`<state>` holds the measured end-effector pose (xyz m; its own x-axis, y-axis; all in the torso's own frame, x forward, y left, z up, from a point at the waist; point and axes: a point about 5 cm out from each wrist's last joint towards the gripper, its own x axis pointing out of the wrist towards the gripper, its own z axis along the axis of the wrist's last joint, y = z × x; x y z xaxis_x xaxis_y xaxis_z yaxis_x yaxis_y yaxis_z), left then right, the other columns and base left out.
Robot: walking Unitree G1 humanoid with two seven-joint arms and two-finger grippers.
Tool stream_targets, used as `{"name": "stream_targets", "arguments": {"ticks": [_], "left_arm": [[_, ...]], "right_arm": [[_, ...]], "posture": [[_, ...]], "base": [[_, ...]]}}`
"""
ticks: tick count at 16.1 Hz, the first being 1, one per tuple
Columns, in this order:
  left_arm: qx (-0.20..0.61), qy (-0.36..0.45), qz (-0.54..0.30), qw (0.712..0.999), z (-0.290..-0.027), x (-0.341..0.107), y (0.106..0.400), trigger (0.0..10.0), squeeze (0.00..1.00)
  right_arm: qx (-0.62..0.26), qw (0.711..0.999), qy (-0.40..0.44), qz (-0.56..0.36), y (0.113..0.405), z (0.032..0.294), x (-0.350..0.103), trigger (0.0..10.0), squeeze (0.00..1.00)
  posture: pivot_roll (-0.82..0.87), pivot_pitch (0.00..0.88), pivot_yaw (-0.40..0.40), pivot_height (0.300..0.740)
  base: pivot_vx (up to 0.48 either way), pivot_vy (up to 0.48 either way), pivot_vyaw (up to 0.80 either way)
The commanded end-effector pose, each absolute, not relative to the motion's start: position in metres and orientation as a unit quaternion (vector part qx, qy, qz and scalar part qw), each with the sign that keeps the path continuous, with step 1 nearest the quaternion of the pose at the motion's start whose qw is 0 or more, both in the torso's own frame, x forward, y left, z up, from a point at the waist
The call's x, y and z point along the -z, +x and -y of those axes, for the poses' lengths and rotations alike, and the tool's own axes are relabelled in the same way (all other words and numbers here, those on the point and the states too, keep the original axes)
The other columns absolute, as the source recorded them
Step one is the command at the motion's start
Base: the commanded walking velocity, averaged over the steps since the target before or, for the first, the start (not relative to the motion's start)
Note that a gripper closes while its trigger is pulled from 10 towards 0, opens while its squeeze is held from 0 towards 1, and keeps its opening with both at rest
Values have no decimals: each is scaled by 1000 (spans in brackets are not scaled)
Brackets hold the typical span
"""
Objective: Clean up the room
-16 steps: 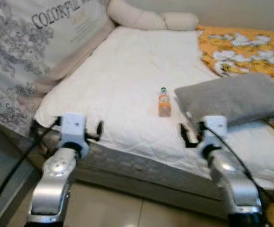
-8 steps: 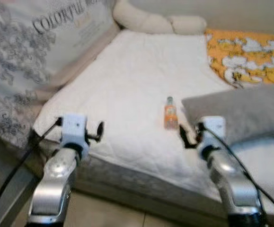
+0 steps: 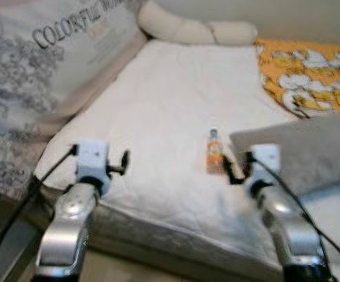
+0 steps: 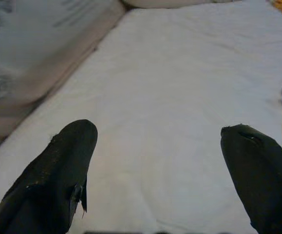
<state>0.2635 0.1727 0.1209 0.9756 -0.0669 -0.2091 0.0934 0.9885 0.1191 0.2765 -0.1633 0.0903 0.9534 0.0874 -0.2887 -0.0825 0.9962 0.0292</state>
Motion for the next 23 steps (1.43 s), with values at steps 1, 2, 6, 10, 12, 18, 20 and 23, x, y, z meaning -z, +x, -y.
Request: {"name": "stream_targets", "arguments": {"ticks": [1, 2, 6, 10, 12, 18, 20, 23], "left_arm": [[26, 75, -99, 992, -182, -124, 264, 10000, 1000], [26, 75, -100, 992, -182, -124, 264, 10000, 1000], [54, 67, -105, 991, -176, -124, 262, 10000, 1000], [154, 51, -127, 979, -151, -122, 258, 10000, 1000], [169, 60, -128, 975, -148, -122, 258, 10000, 1000], [240, 107, -130, 956, -143, -130, 266, 10000, 698], [315, 155, -141, 926, -142, -134, 268, 10000, 714], [384, 167, -139, 897, -138, -143, 264, 10000, 718]], "right_arm": [[-59, 989, 12, -137, 280, 152, -96, 10000, 0], [-58, 989, 11, -138, 279, 152, -96, 10000, 0], [-52, 987, 11, -152, 279, 153, -94, 10000, 0], [-19, 977, -31, -209, 296, 161, -83, 10000, 0], [-13, 974, -40, -223, 304, 163, -80, 10000, 0], [3, 954, -62, -294, 346, 170, -73, 10000, 506], [22, 948, -65, -312, 361, 175, -77, 10000, 1000], [59, 946, -31, -317, 365, 182, -78, 10000, 1000]], "posture": [[-60, 0, 11, 740], [-60, 0, 11, 740], [-61, 0, 12, 740], [-80, 0, 37, 740], [-82, 0, 40, 740], [-73, 0, 42, 740], [-43, 39, 46, 740], [25, 130, 53, 740]], "base": [[341, 0, 0], [341, 0, 0], [163, 0, 0], [0, 0, 0], [0, 0, 0], [0, 0, 0], [0, 0, 0], [0, 0, 0]]}}
